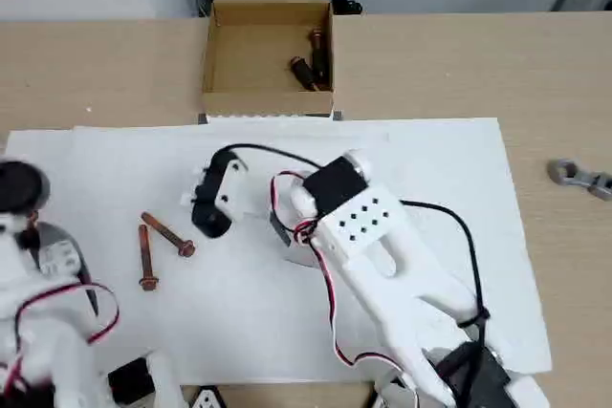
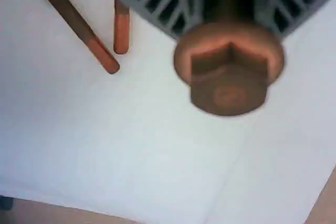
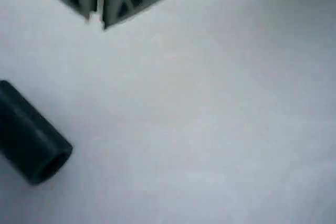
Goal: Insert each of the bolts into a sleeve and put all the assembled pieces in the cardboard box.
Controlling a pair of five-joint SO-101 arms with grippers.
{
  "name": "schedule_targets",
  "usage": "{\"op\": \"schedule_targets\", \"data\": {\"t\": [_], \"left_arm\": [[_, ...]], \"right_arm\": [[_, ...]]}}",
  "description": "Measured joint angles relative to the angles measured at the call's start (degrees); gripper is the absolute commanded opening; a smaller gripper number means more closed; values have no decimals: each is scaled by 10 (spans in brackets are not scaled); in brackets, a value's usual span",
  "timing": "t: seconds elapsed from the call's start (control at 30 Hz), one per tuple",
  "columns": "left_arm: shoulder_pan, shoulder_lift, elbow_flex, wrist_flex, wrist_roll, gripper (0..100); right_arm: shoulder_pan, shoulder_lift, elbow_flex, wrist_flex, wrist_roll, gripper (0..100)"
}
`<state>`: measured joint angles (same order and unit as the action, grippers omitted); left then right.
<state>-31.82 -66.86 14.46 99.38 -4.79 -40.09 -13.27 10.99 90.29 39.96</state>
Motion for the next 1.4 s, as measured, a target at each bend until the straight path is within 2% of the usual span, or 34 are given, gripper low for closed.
{"op": "schedule_targets", "data": {"t": [0.07, 0.23, 0.3, 0.43, 0.7, 1.07, 1.4], "left_arm": [[1, -7, 8, 0, 1, 5], [1, -13, 10, 0, 0, 5], [1, -13, 10, 0, 0, 5], [1, -13, 10, 0, 0, 5], [1, -13, 10, 0, 0, 5], [1, -13, 10, 0, 0, 5], [1, -13, 10, 0, 0, 5]], "right_arm": [[0, 13, 0, 0, 16, 28], [0, 32, 0, 0, 50, 179], [0, 36, 0, 0, 62, 206], [1, 37, 0, 2, 85, 186], [0, 39, 0, 40, 187, 180], [0, 44, 0, 46, 291, 180], [0, 161, 0, 32, 339, 180]]}}
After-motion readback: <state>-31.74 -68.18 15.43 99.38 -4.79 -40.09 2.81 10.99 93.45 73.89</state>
